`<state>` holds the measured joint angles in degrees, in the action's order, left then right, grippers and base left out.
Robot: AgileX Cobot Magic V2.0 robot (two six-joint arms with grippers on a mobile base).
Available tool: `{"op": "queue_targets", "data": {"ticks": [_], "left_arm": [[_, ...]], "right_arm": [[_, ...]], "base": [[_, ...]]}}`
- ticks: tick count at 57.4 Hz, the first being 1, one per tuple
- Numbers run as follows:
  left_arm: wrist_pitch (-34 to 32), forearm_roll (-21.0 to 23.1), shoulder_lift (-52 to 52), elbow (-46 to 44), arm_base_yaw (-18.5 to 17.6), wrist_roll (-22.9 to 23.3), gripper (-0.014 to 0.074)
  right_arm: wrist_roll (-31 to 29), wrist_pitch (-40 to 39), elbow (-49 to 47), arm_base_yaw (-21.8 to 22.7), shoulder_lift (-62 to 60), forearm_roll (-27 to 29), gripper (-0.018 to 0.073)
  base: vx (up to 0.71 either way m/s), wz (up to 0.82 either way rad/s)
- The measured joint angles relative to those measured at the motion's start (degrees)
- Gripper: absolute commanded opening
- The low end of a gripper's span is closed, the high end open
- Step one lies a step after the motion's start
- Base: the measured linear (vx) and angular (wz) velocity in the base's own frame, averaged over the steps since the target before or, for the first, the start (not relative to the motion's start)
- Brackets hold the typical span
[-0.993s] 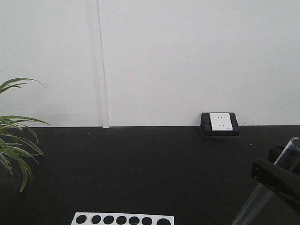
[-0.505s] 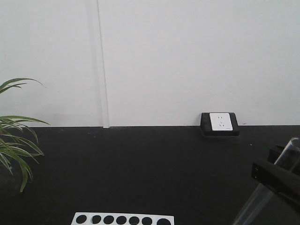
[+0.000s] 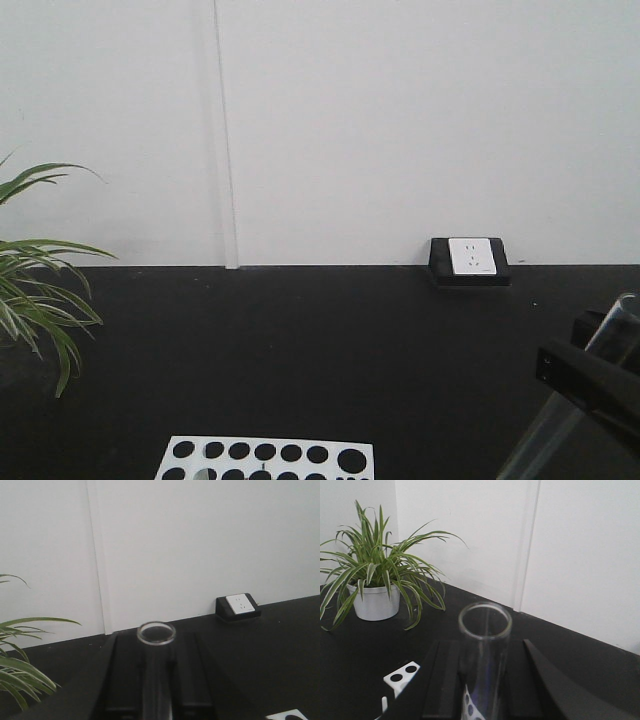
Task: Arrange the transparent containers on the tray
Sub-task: 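Back the base away from the rack holding both tubes upright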
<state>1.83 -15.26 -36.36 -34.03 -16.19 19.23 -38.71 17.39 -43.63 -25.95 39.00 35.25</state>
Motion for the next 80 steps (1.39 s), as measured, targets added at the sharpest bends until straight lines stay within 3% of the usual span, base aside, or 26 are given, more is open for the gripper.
{"op": "queue_targets", "data": {"ticks": [80], "left_arm": [[0.35, 0.00, 0.00, 0.00, 0.00, 0.00, 0.0111]], "right_arm": [[0.00, -0.02, 0.00, 0.00, 0.00, 0.00, 0.0082]], "base": [[-0.24, 0.02]]}}
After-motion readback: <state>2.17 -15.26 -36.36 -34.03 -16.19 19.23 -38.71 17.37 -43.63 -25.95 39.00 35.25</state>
